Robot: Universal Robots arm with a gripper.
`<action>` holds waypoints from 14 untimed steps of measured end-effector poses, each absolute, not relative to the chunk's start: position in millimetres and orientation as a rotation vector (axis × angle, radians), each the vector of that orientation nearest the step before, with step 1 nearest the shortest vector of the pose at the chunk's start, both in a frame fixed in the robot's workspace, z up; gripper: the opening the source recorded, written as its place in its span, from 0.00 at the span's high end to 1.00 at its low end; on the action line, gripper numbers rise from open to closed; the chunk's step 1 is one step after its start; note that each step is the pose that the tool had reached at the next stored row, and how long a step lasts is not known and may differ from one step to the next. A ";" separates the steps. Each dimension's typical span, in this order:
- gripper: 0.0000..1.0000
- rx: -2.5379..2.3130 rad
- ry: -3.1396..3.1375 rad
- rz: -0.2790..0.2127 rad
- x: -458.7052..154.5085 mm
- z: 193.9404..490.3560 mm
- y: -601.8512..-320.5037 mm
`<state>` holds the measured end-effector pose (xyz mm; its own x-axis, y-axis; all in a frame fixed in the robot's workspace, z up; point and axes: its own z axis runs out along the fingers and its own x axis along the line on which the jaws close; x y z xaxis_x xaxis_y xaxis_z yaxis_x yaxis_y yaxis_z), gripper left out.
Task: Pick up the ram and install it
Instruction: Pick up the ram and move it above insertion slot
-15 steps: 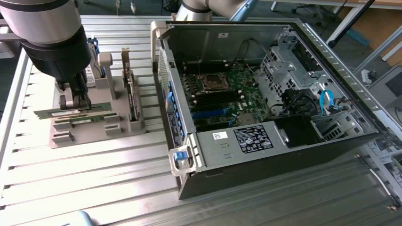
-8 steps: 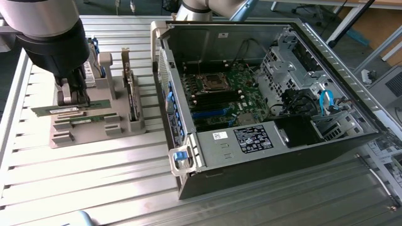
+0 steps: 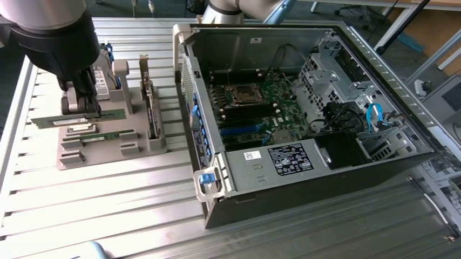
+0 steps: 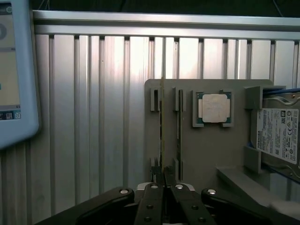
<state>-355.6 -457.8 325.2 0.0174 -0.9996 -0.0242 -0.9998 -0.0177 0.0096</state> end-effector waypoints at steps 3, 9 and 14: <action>0.88 -2.233 2.195 0.038 -355.6 329.1 -457.8; 0.88 -2.233 2.195 0.038 -355.6 337.3 -457.8; 0.88 -2.233 2.195 0.038 -355.6 344.6 -457.8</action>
